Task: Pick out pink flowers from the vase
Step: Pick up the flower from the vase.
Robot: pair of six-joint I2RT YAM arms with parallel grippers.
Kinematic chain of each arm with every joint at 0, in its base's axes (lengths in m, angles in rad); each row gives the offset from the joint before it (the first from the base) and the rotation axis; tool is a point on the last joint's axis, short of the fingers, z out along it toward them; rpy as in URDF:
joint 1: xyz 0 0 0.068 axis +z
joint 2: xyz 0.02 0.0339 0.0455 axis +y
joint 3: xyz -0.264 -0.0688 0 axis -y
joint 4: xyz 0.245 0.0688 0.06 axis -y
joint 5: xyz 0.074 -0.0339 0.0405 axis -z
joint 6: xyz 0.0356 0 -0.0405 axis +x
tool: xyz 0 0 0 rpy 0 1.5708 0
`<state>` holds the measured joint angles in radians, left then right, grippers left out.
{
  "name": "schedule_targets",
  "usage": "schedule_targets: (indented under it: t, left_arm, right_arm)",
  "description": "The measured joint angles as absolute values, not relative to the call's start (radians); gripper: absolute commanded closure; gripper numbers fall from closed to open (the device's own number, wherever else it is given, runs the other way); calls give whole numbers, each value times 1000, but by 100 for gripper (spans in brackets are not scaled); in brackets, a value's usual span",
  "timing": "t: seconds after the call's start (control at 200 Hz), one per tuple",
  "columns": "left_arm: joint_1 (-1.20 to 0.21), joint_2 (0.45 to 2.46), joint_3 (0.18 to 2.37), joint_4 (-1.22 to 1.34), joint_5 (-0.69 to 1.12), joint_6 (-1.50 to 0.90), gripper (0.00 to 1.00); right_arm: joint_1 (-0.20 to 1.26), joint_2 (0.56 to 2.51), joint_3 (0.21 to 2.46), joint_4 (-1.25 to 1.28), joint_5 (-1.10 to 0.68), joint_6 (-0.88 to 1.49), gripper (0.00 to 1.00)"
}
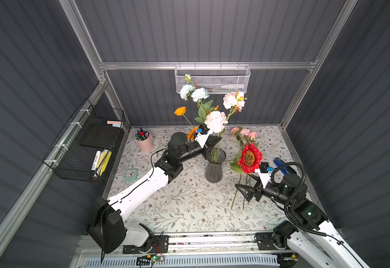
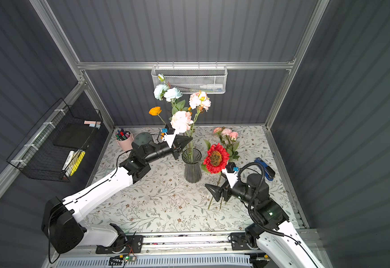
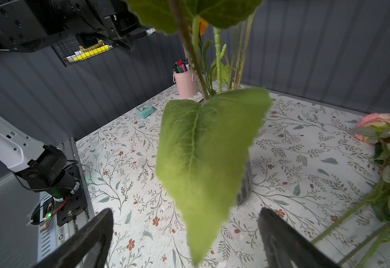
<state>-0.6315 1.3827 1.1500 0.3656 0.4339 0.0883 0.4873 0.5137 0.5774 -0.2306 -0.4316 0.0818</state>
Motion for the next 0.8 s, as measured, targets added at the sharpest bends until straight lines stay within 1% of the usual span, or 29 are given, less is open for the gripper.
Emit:
schedule_targets:
  t: [0.22,0.52,0.8]
  left_arm:
    - [-632,1370,1196,365,434,105,98]
    - [-632,1343,1285,368,435,107,100]
    - [-632,1267,1363,365,441,38,100]
  right_arm:
    - [487,472,581,-273,-384,70,1]
    - [487,424,643,-356,-306,62,1]
    - [487,388,701,-459,-333,42,1]
